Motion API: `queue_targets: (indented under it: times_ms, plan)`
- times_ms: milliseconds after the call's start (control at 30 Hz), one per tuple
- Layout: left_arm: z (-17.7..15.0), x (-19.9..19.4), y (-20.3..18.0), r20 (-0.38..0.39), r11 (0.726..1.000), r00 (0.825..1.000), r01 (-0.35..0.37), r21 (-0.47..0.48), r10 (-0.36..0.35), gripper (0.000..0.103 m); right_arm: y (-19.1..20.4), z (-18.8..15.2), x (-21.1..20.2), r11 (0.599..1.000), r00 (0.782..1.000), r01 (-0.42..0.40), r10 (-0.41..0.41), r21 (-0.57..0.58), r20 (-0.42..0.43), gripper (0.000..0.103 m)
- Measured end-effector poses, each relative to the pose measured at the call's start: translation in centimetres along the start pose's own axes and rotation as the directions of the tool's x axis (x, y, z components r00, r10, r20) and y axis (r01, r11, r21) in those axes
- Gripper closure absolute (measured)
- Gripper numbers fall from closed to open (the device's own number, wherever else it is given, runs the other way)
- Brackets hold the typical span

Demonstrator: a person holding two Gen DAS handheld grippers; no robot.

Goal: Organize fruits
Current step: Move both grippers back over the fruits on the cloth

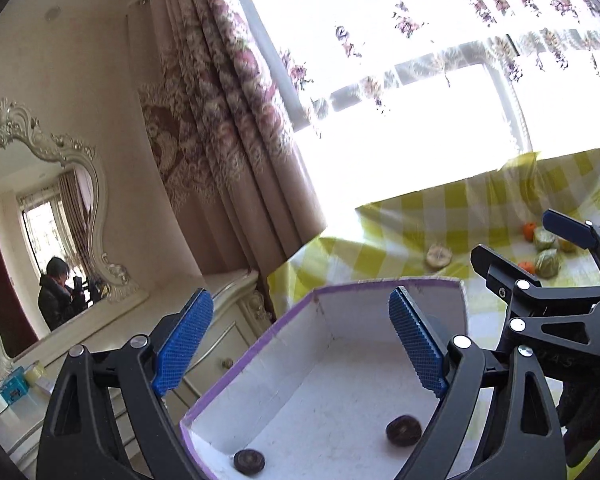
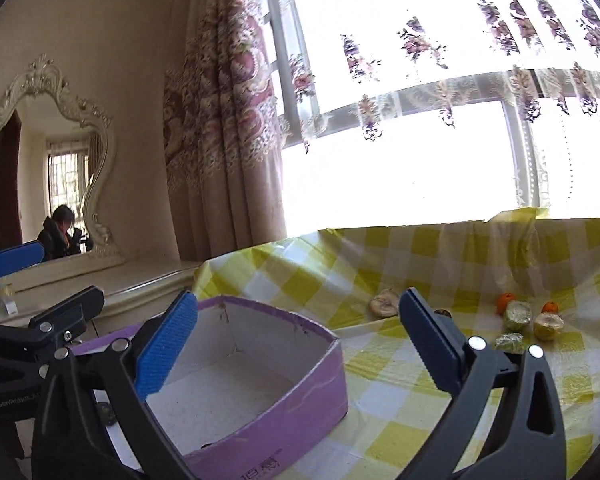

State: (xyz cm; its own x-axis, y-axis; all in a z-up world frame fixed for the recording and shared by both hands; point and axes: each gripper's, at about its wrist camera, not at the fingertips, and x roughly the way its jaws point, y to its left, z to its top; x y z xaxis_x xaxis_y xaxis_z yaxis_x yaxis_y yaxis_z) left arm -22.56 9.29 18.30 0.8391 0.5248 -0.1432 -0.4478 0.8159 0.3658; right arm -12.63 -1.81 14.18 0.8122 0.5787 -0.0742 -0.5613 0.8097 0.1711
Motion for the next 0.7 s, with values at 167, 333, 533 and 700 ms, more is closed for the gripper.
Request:
queue_targets:
  times_ms: [167, 333, 533, 700]
  plan:
    - [2.5, -0.3, -6.2, 0.025, 0.975, 0.976, 0.219, -0.032, -0.218, 0.016, -6.8, 0.1, -2.9, 0.982, 0.982, 0.176, -0.180, 0.073, 0.054, 0.002]
    - [2.2, 2.8, -12.7, -0.015, 0.867, 0.881, 0.462, -0.186, -0.473, 0.016, -15.0, -1.6, -3.6, 0.918, 0.927, 0.374, -0.372, 0.133, -0.036, 0.002]
    - [-0.7, 10.7, -20.0, -0.114, 0.726, 0.756, 0.558, -0.403, -0.644, 0.016, -23.0, -4.1, -2.2, 0.823, 0.846, 0.531, -0.502, 0.201, -0.180, 0.002]
    - [-2.7, 16.3, -22.3, -0.179, 0.714, 0.740, 0.509, -0.481, -0.648, 0.016, -25.9, -5.1, -0.1, 0.795, 0.814, 0.575, -0.534, 0.191, -0.228, 0.002]
